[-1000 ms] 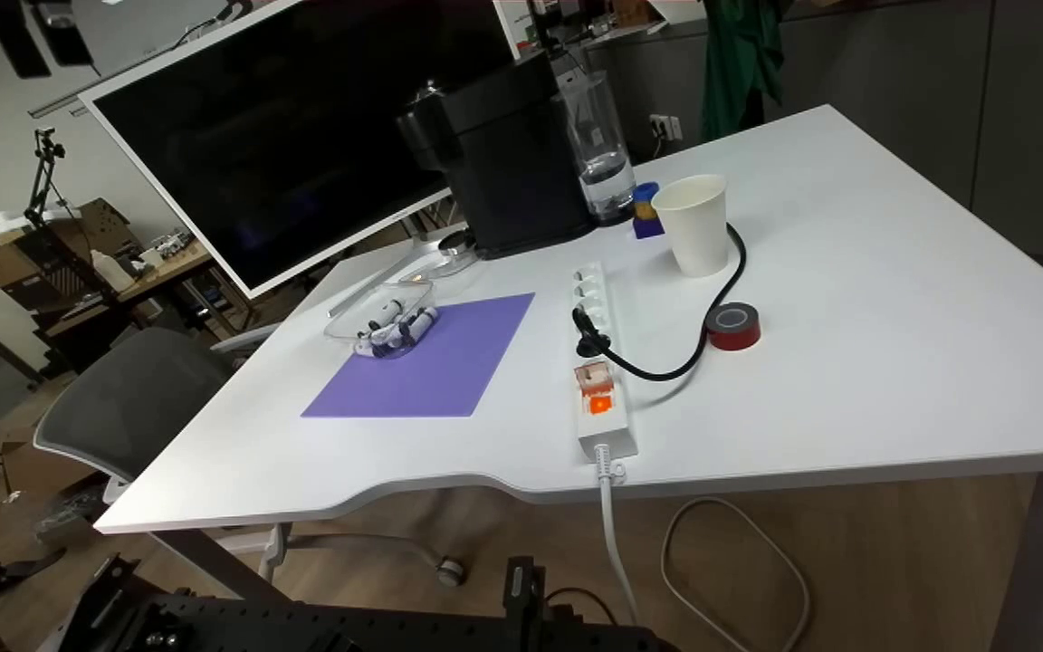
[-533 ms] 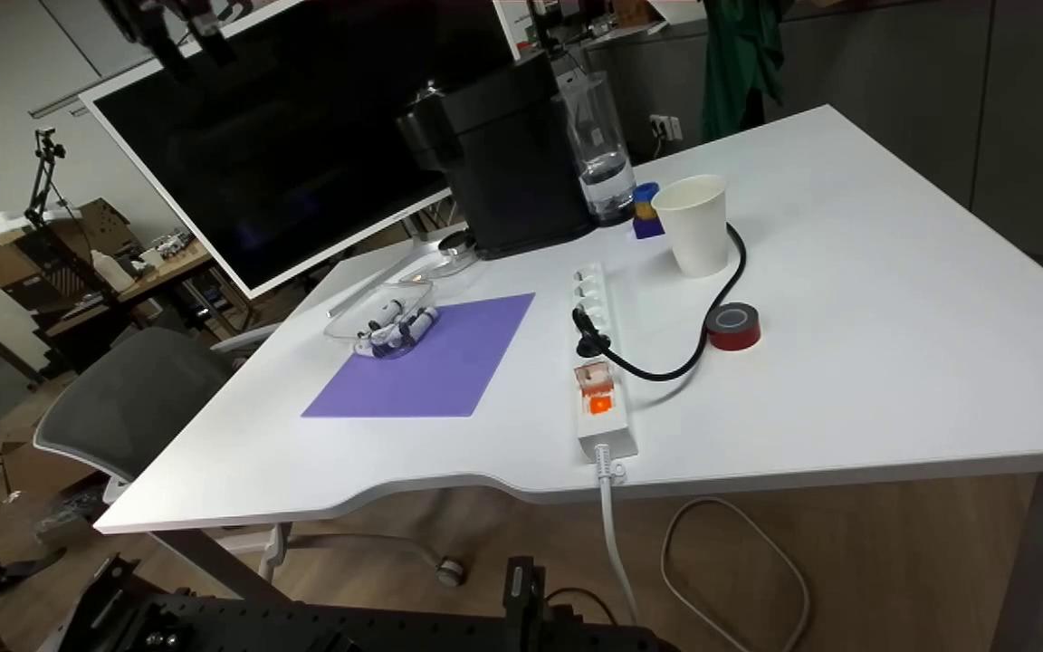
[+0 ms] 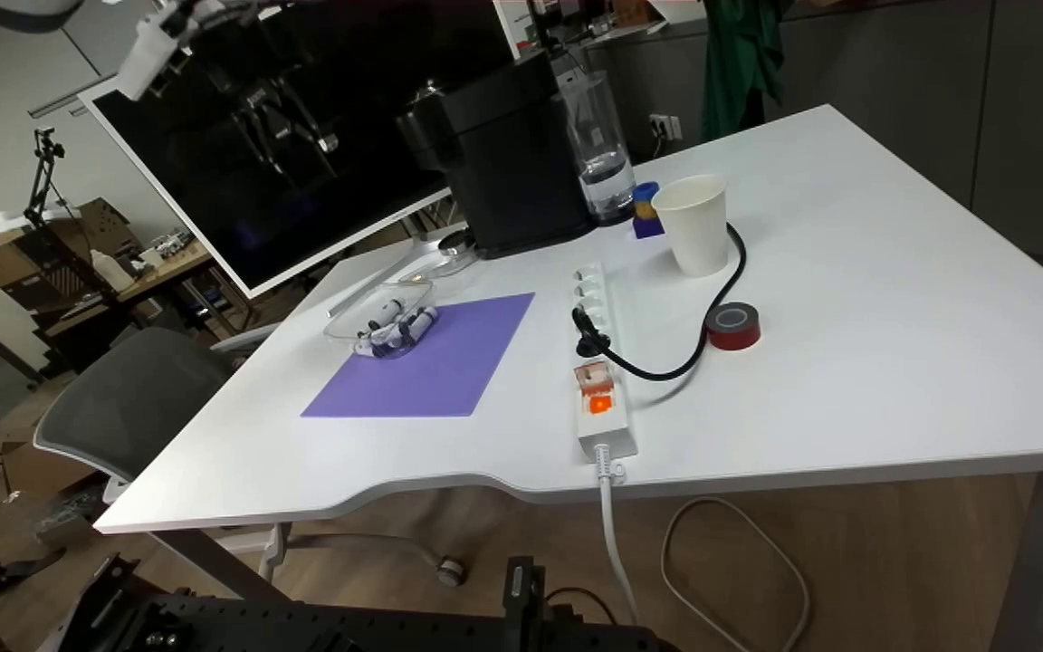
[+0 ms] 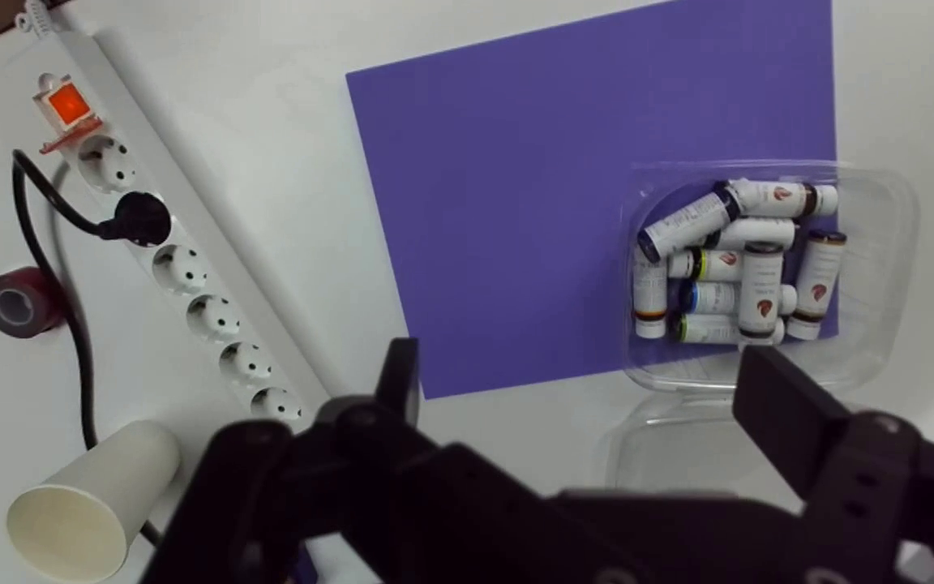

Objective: Remove one bottle from the clear container

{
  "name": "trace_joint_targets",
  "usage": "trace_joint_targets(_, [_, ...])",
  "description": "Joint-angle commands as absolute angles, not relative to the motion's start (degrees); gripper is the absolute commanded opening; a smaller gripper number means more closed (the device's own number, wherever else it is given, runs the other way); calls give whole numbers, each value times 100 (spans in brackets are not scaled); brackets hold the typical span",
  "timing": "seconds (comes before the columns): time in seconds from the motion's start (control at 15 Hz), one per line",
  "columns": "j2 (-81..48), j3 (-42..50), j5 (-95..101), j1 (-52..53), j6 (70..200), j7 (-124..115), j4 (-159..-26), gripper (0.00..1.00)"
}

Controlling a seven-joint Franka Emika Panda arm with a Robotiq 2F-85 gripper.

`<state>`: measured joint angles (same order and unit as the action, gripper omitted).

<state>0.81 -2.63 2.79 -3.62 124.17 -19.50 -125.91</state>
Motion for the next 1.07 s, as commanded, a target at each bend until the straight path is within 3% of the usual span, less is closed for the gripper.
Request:
trace_joint_targets(0.0, [-706,-210,429,-123,12137,-2143,-12058,100])
trace_joint_targets(0.53, [-656,-96,308,-24,12453,-1909,-12321,100])
trace_joint_targets(1.0, [-1649,-23,789,137,13416,-1696,-12050,100])
